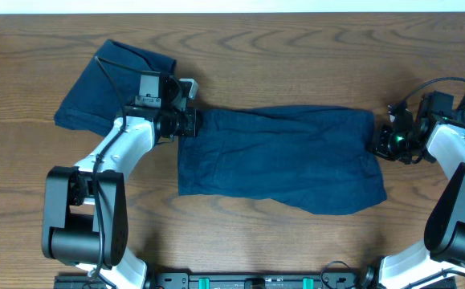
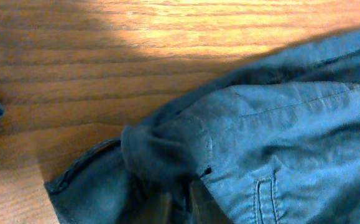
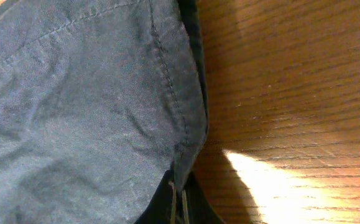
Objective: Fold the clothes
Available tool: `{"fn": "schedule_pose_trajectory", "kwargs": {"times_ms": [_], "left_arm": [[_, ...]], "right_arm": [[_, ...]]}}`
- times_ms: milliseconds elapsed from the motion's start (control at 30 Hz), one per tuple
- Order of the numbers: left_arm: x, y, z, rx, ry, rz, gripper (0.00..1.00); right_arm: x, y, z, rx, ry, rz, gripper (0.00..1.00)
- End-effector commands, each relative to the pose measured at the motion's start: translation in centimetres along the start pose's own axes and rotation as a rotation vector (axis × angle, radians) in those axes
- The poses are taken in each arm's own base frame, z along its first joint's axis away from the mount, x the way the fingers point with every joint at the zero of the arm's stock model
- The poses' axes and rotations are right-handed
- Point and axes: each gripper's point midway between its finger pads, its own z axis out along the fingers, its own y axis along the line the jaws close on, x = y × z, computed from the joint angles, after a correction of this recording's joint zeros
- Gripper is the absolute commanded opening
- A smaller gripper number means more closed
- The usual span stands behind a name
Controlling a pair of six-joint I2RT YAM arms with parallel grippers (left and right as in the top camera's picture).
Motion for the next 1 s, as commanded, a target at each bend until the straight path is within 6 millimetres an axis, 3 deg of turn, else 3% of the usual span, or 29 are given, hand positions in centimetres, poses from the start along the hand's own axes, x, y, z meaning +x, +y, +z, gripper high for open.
{"fn": "schedule_pose_trajectory", "kwargs": {"times_ms": [0, 400, 500, 567, 667, 833, 967], "left_arm": [[0.3, 0.4, -0.4, 0.026, 0.003, -0.003, 0.06], [-0.7, 5.0, -3.9, -0.038, -0.064, -0.115, 0.06], [-0.5, 5.0, -3.9, -0.037, -0.058, -0.118, 0.09], [-0.4, 4.9, -3.8, -0.036, -0.054, -0.118, 0.17], [-0.2, 4.9, -3.8, -0.036, -0.043, -0.124, 0.17], [0.9, 4.8, -3.9, -0.034, 0.0, -0.148, 0.24], [2.1, 3.1, -4.3, 0.042, 0.047, -0.176, 0.26]], "right_arm": [[-0.6, 0.4, -0.7, -0.012, -0.026, -0.001, 0.01], [-0.6, -0.2, -0.7, 0.025, -0.027, 0.0, 0.01], [-0.7, -0.2, -0.7, 0.024, -0.029, -0.002, 0.03], [-0.8, 0.1, -0.7, 0.009, -0.033, -0.005, 0.16], [-1.2, 1.4, -0.9, -0.069, -0.048, -0.031, 0.3], [-2.0, 4.4, -2.2, -0.218, -0.08, -0.067, 0.37], [-2.6, 5.2, -3.5, -0.231, -0.124, -0.093, 0.3]]}}
